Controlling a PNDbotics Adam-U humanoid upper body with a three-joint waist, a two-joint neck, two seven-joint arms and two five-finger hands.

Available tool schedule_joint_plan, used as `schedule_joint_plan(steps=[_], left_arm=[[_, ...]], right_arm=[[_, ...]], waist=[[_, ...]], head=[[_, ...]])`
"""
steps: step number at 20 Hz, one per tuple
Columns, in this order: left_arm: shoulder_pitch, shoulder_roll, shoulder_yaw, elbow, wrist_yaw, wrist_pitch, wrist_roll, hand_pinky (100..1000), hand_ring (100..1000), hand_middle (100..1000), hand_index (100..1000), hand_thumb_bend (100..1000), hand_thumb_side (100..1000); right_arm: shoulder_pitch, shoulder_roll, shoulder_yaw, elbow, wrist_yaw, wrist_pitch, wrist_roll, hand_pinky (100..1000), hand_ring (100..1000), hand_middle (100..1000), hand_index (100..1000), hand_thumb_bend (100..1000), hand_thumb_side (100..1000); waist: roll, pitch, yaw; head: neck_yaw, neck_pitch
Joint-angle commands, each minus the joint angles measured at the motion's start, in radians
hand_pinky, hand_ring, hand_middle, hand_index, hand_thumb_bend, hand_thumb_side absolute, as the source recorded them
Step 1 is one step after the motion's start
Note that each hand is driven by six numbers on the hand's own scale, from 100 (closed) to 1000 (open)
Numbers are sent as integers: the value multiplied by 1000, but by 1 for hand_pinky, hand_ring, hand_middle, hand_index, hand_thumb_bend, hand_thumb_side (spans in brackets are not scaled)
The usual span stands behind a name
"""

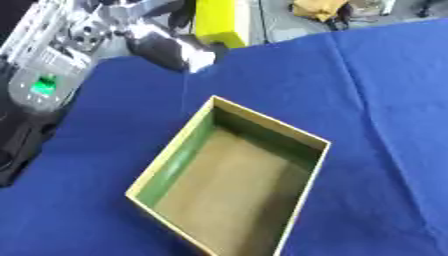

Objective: Pick up objects on the table and place them in the box.

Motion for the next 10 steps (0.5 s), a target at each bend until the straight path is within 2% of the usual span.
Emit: schedule_joint_plan(steps=[1, 10], left_arm=[[26, 45, -18, -78, 17, 10, -18, 108, 329, 281, 497, 100, 449], [129, 61, -98, -106, -48, -44, -25, 122, 338, 289, 497, 100, 424]], right_arm=[[-12, -30, -8, -18, -15, 0, -9, 715, 660, 745, 820, 116, 728], [-17, -27, -10, -18, -21, -3, -19, 715, 661, 745, 819, 117, 723]], waist=[[-13, -25, 4], [-23, -23, 6]], head=[[-11, 10], [-32, 8]])
